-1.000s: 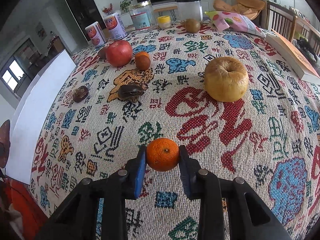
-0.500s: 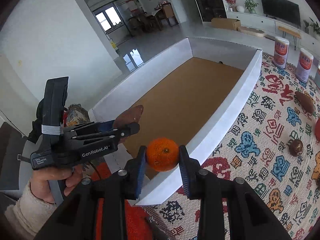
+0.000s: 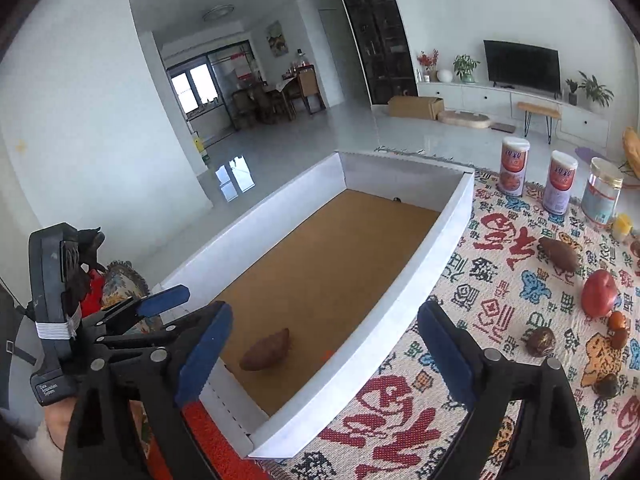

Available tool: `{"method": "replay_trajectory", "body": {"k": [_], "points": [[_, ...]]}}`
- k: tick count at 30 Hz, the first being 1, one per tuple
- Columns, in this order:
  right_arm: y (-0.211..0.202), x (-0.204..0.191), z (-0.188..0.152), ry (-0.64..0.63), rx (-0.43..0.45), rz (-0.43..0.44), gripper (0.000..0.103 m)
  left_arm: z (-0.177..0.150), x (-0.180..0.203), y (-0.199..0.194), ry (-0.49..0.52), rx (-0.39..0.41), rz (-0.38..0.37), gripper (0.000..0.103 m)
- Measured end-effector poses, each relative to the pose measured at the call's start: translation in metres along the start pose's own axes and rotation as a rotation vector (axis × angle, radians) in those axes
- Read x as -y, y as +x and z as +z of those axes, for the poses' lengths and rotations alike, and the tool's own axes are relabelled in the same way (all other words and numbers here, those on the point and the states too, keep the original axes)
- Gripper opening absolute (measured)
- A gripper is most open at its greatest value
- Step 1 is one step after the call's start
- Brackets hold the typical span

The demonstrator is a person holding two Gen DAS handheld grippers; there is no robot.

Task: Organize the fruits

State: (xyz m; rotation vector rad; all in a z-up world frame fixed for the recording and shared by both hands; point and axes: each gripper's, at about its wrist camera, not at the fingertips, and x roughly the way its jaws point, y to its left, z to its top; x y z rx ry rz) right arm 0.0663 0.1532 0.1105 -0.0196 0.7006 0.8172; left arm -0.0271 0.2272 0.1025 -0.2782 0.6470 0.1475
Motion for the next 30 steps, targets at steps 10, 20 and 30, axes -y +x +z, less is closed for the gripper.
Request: {"method": "replay_trajectory", "body": {"k": [10,20,30], "points": [[-0.073,0.177,-0.134,0.065,-0.061,-0.514,0.103,-0.083,0.163,0.083,0.183,-0.164,-0.234,0.096],[-0.099,0.253,-0.215,0.226,-0.084,-0.682,0.103,-0.126,0.195,0.164,0.332,-0.251,-0.069,0.096],[-0.079,0.265,-0.217,0.238,-0.181,-0.714,0.103,-0.128,0.193,0.168,0.335,-0.254,-0.039,0.100]]}}
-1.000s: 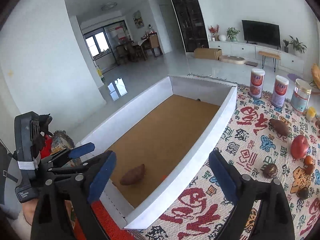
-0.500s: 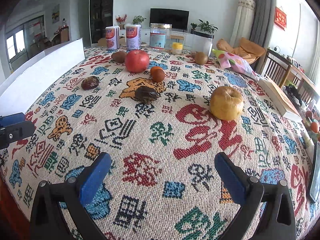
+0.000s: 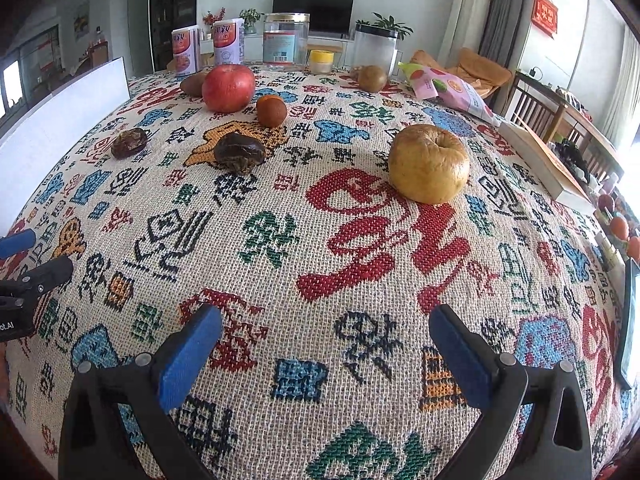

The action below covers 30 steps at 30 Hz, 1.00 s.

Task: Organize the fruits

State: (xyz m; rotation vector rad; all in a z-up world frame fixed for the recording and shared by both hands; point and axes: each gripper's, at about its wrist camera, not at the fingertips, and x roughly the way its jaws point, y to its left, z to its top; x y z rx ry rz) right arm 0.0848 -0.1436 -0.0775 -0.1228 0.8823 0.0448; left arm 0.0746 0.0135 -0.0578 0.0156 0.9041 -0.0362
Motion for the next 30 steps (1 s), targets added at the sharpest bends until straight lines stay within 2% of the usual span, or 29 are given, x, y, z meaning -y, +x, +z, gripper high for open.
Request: {"method": "replay_trajectory", "body": {"k": [12,30], "points": [[0.004,0.010,0.000,0.061,-0.031,0.068,0.103,0.001,0.000,0.001,0.000,-0.001,0.004,0.100],[0.004,0.011,0.000,0.062,-0.031,0.070,0.103,0.001,0.000,0.001,0.000,-0.001,0.005,0.101]]}}
